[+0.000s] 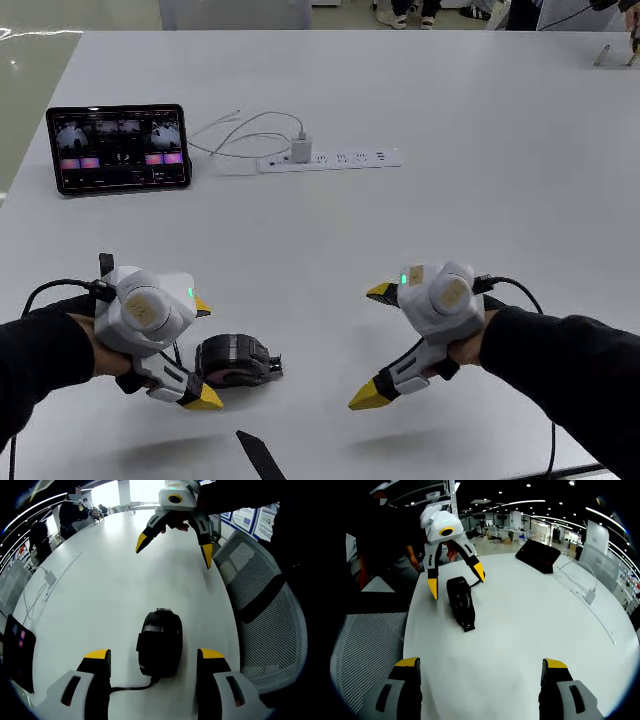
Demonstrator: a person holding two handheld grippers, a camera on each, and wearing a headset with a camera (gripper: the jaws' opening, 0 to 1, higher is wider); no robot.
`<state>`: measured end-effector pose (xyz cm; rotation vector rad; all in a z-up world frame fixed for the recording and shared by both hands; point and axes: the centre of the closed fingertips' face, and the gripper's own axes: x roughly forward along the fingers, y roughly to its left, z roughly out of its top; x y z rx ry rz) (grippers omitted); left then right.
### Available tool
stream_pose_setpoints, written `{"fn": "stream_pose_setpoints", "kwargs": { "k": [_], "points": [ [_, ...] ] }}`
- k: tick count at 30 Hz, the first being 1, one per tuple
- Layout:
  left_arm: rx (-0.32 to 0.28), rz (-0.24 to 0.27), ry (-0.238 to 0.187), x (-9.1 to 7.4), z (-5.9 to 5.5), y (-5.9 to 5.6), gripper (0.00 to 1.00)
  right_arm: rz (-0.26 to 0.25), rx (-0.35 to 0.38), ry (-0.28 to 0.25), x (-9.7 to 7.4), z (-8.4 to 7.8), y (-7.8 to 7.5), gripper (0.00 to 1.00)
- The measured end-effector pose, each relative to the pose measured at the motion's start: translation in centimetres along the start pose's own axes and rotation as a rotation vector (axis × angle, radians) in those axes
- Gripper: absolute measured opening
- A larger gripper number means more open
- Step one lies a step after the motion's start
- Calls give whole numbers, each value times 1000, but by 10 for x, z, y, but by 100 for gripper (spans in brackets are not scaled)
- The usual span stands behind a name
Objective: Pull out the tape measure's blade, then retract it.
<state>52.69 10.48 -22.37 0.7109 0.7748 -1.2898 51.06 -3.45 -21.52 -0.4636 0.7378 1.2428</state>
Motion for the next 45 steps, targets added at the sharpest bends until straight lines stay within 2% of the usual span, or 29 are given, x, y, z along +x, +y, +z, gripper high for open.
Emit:
{"fn": "stream_pose_setpoints", "kwargs": {
  "k": [3, 6, 7, 8, 9, 17, 22, 28, 29, 31, 34, 35, 38, 45],
  "points": [
    [1, -21, 14, 4, 4, -5, 59, 11, -12, -2, 7, 6, 1, 99],
    [37, -14, 35, 11, 1, -5, 38, 24, -17, 6, 16, 9, 1, 99],
    [24, -56, 54, 12, -2, -14, 31, 27, -18, 8, 19, 9, 2, 99],
    [21, -19, 55, 14, 0, -8, 32, 33, -18, 12, 22, 10, 3, 99],
    [31, -15, 56, 14, 0, -8, 31, 36, -17, 13, 25, 10, 4, 99],
    [32, -11, 50, 13, -2, -9, 30, 63, -27, 23, 46, 14, 11, 99],
    [27, -8, 30, 13, -1, -9, 30, 90, -58, 35, 57, 15, 18, 99],
    [28, 0, 52, 13, -1, -11, 30, 97, -84, 27, 69, 24, 18, 99],
    [31, 1, 58, 13, -1, -11, 30, 97, -91, 25, 70, 26, 18, 95],
    [31, 2, 65, 13, -2, -11, 30, 107, -139, 24, 72, 29, 19, 80],
    [24, 6, 56, 13, -2, -10, 30, 115, -200, 38, 78, 28, 20, 76],
    [21, 7, 53, 13, -2, -10, 30, 116, -225, 40, 78, 28, 20, 69],
    [12, 11, 44, 13, -2, -10, 30, 115, -227, 32, 82, 32, 23, 57],
    [10, 7, 44, 13, -2, -11, 30, 119, -248, 39, 86, 34, 22, 43]
  ]
}}
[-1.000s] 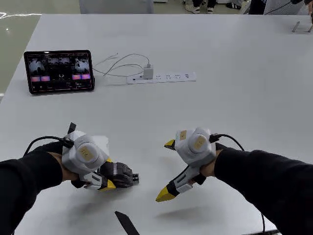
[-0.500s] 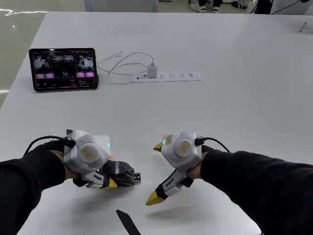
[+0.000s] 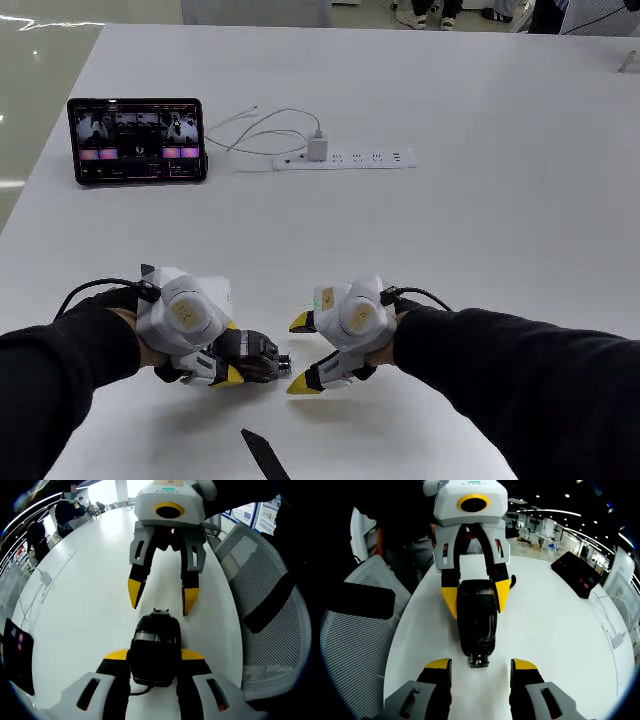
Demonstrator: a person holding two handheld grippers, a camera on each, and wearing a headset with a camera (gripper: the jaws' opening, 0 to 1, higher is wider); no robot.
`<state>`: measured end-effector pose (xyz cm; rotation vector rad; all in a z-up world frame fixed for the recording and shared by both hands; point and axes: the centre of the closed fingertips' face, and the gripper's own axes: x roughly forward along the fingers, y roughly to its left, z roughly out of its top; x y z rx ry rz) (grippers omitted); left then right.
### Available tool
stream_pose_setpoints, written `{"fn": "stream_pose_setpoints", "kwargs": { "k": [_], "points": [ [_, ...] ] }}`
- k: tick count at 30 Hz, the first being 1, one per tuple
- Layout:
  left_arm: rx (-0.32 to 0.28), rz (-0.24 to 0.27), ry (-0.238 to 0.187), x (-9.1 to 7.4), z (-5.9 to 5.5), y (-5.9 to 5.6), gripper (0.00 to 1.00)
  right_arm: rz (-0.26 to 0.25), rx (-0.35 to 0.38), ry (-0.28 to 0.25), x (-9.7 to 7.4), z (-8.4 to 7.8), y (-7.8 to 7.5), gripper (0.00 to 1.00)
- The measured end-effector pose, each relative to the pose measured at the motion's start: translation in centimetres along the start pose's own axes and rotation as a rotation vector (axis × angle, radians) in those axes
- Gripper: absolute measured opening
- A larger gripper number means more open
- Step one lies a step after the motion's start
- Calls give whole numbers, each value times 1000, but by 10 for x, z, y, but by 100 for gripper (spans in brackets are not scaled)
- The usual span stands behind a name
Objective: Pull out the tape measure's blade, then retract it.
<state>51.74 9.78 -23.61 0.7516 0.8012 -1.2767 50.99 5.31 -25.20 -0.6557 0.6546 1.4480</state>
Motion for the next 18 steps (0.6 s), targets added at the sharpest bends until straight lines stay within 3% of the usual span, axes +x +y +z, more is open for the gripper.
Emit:
{"fn": "stream_pose_setpoints", "kwargs": {
  "k": [13, 15, 18],
  "points": [
    [8, 3, -3, 0, 0, 0, 30, 20, -42, 42, 12, -4, 2, 22],
    [6, 4, -8, 0, 1, 0, 30, 15, -45, 46, 13, -5, 1, 14],
    [0, -2, -12, 0, 1, 0, 30, 19, -55, 52, 14, -6, 2, 12]
  ]
}}
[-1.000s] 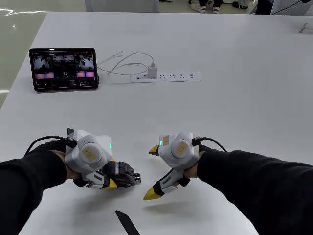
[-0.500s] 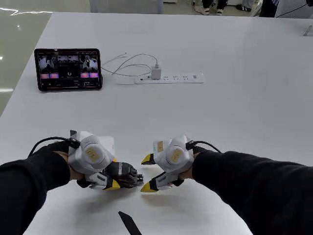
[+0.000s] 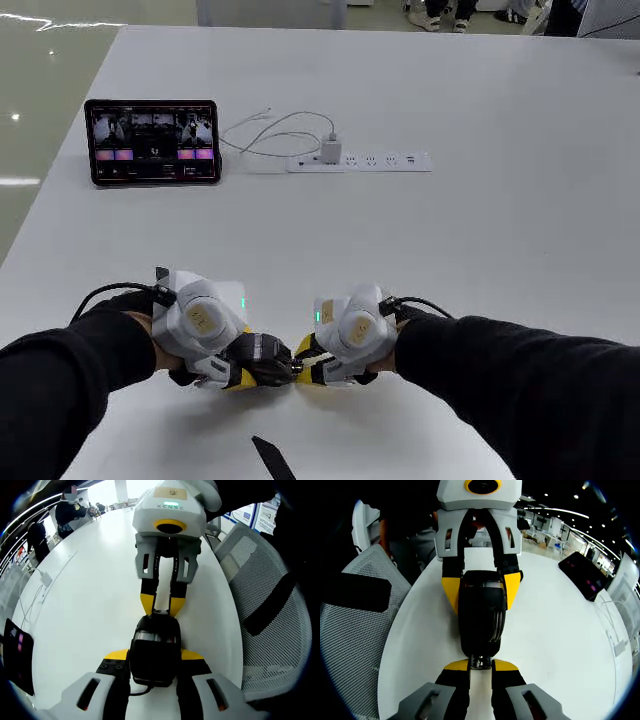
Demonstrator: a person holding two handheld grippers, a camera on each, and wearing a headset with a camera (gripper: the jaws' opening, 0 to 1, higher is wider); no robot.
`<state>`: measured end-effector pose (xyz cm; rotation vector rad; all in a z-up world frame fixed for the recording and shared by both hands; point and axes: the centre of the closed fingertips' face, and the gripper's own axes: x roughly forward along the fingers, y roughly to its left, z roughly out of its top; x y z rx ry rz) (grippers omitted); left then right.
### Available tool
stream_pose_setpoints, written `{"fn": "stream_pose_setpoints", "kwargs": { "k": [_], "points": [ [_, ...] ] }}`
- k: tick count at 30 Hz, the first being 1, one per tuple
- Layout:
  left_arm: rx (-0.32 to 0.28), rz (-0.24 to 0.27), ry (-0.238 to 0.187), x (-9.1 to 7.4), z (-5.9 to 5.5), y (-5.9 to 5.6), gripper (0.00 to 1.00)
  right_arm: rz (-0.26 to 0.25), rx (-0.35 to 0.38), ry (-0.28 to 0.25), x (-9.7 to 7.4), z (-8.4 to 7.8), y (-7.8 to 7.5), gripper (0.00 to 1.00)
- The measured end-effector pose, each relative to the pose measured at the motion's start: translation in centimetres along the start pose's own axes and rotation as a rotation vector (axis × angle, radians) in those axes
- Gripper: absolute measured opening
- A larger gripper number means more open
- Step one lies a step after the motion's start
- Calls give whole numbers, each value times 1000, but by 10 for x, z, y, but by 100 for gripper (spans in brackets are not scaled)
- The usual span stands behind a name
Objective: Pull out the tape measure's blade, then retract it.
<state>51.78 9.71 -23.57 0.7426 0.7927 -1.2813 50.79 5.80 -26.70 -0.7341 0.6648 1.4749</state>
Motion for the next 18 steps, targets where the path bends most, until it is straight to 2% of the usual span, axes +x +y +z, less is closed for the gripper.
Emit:
{"fn": "stream_pose_setpoints", "kwargs": {
  "k": [2, 3, 7, 13, 18],
  "points": [
    [1, -2, -1, 0, 0, 0, 30, 1, 7, 2, 1, 0, 0, 12],
    [4, -2, 0, 0, 0, 0, 30, 10, 44, 8, 1, 0, 0, 12],
    [7, -1, 1, 0, 0, 0, 30, 15, 29, 24, 2, 0, 0, 11],
    [10, -1, 1, 0, 0, 0, 30, 19, 19, 13, 1, -1, 0, 10],
    [8, -4, 9, 0, -1, 1, 29, 30, 48, 8, -1, -2, -1, 9]
  ]
}}
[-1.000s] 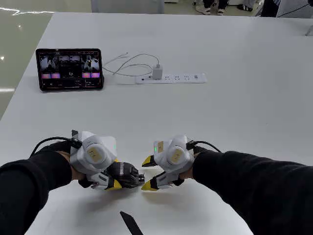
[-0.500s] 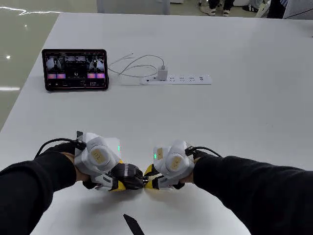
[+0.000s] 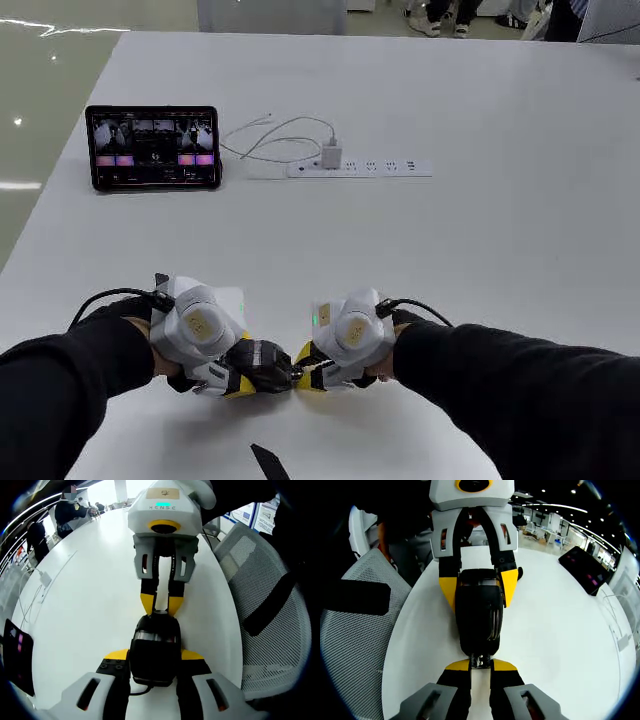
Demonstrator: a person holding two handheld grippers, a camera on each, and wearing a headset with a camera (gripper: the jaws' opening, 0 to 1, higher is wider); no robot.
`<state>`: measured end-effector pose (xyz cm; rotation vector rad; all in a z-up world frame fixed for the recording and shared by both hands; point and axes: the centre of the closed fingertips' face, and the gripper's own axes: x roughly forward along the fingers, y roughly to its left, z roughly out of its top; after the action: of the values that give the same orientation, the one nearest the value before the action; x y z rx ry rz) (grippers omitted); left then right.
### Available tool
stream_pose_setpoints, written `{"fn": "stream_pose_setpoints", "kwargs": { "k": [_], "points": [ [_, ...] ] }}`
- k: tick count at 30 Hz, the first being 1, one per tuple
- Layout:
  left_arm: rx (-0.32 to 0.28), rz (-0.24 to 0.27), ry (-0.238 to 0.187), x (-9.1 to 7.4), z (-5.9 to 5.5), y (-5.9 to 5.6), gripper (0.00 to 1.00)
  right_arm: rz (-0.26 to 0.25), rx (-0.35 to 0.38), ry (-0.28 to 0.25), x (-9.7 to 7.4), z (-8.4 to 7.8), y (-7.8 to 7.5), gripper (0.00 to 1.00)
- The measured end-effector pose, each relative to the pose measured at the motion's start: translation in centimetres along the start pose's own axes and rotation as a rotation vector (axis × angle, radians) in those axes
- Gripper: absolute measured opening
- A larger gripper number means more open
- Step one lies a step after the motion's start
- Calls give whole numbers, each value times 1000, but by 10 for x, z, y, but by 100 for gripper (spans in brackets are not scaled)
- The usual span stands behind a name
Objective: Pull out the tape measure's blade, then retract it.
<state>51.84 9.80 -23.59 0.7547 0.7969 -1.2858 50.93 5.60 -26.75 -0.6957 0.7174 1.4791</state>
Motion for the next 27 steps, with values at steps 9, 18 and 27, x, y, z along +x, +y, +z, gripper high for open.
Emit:
{"fn": "stream_pose_setpoints", "kwargs": {
  "k": [9, 18, 27],
  "points": [
    [-5, -3, -3, 0, 0, 0, 30, -2, -1, 2, 0, 0, 2, 9],
    [-7, -1, -5, 0, 0, 0, 30, 1, 8, 6, -1, -2, 1, 9],
    [-9, -1, -6, 0, 0, 0, 30, -2, 15, 7, -4, -5, 2, 9]
  ]
}}
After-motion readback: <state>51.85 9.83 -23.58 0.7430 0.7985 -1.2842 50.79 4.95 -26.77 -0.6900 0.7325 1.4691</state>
